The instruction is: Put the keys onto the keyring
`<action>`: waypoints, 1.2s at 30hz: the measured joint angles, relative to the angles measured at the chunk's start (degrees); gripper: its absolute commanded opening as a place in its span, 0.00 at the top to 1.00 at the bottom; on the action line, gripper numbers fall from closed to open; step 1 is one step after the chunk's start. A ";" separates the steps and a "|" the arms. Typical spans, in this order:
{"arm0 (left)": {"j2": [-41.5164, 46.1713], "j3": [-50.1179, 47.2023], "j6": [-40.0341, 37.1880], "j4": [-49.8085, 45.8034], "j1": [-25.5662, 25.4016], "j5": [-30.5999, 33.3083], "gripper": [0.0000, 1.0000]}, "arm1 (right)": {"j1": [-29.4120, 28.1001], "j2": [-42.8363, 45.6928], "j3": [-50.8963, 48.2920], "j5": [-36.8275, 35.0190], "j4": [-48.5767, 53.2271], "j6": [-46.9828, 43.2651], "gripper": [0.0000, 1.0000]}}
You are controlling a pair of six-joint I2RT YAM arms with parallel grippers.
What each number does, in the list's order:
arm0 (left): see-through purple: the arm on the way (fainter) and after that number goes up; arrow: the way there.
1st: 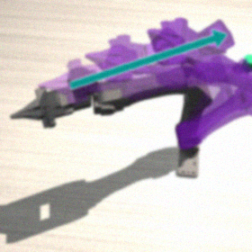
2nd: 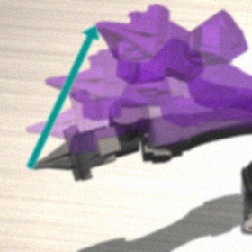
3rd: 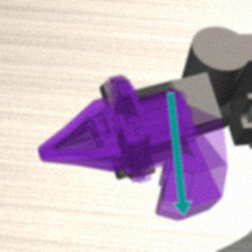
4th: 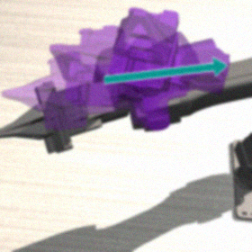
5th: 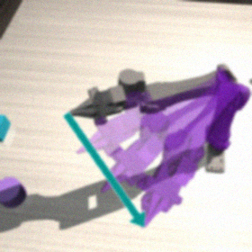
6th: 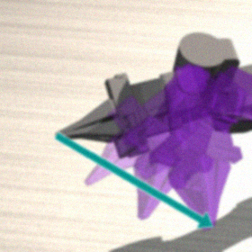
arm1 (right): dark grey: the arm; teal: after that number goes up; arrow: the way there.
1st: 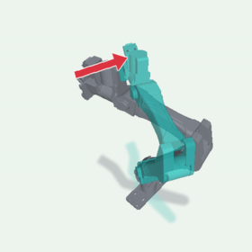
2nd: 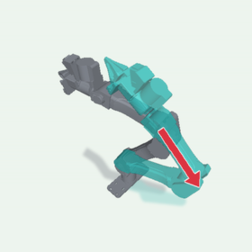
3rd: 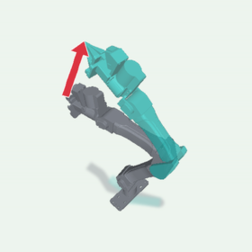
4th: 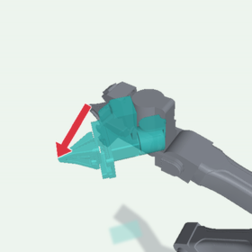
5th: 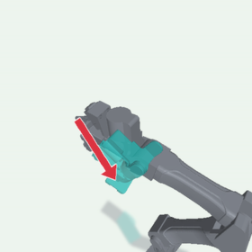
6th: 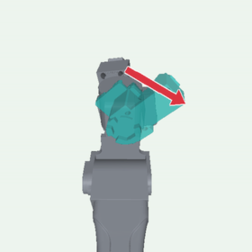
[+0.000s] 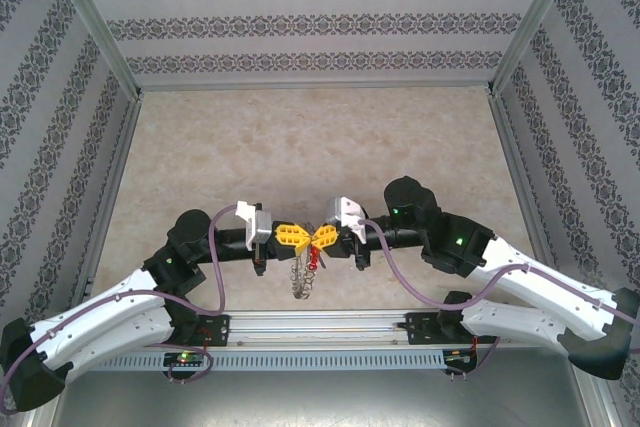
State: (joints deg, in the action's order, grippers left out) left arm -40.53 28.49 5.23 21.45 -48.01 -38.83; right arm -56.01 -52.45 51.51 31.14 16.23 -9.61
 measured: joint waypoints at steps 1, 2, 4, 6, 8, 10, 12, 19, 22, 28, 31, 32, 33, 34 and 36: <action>0.02 0.00 -0.02 -0.09 0.00 0.00 1.00 | 0.00 0.04 -0.04 -0.04 -0.09 0.00 1.00; 0.02 0.02 -0.20 -0.28 0.00 0.07 0.98 | 0.00 0.07 -0.07 -0.17 -0.09 0.00 1.00; 0.17 1.05 -1.53 -3.30 -0.02 0.98 0.87 | -0.02 0.02 -0.15 -1.09 0.22 -0.07 1.00; 0.09 3.74 -3.52 -8.90 -0.04 2.25 0.78 | -0.02 -0.37 -0.02 -2.60 0.85 -0.50 1.00; -0.13 7.54 -5.84 -14.82 -0.04 3.76 0.75 | -0.02 -1.51 0.79 -4.15 3.19 -1.27 1.00; -0.87 11.89 -8.35 -20.50 -0.26 5.35 0.74 | -0.02 -3.58 2.21 -5.44 5.66 -2.10 1.00; -1.68 14.91 -10.47 -24.65 -0.57 6.78 0.74 | -0.02 -5.11 3.26 -6.29 7.41 -2.71 1.00; -4.44 17.18 -15.34 -35.28 -2.23 10.69 0.72 | -0.02 -6.19 5.77 -6.91 10.58 -4.20 1.00; -5.55 17.27 -16.41 -37.38 -2.69 11.52 0.72 | -0.02 -6.47 6.54 -6.69 11.85 -4.68 1.00; -5.77 17.51 -17.53 -38.91 -3.06 12.57 0.75 | -0.02 -8.81 8.11 -5.97 13.92 -5.81 1.00; -5.77 17.51 -17.92 -39.01 -3.06 12.59 0.80 | -0.04 -9.20 8.68 -5.77 15.10 -6.27 1.00; -5.77 17.53 -17.99 -39.08 -3.06 12.59 0.84 | -0.15 -9.22 8.81 -5.75 15.32 -6.51 1.00; -5.79 17.53 -18.14 -39.10 -3.06 12.59 0.86 | -0.15 -9.22 8.85 -5.60 15.47 -6.80 1.00; -5.86 17.53 -18.23 -39.10 -3.06 12.59 0.87 | -0.31 -9.22 8.90 -5.57 15.67 -6.95 1.00; -6.03 17.57 -18.34 -39.10 -3.28 12.50 0.87 | -0.44 -9.29 9.09 -5.62 16.04 -7.30 1.00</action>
State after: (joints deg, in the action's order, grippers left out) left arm -46.57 46.06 -13.10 -17.65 -51.29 -26.33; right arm -56.45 -61.73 60.60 25.52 32.27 -16.91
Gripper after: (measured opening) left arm 0.131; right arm 0.063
